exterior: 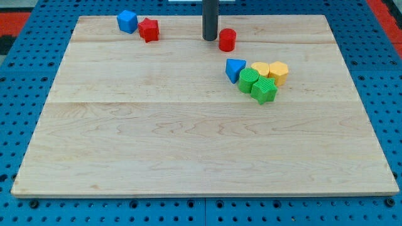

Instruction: Move the red circle to up side of green circle

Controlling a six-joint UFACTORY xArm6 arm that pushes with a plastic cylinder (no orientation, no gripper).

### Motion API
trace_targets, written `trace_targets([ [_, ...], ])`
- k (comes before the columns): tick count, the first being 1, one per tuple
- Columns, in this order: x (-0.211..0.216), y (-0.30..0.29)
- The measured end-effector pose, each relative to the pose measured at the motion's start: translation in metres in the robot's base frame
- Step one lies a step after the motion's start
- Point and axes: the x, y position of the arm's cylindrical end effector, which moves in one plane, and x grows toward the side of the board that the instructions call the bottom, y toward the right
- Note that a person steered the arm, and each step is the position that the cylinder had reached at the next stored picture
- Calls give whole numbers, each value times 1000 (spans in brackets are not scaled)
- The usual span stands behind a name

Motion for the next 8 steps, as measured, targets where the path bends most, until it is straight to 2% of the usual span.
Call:
trace_targets([
  [1,1,48],
  [2,4,63],
  [4,28,53],
  [5,-9,104],
  [6,-7,120],
  [8,77,74],
])
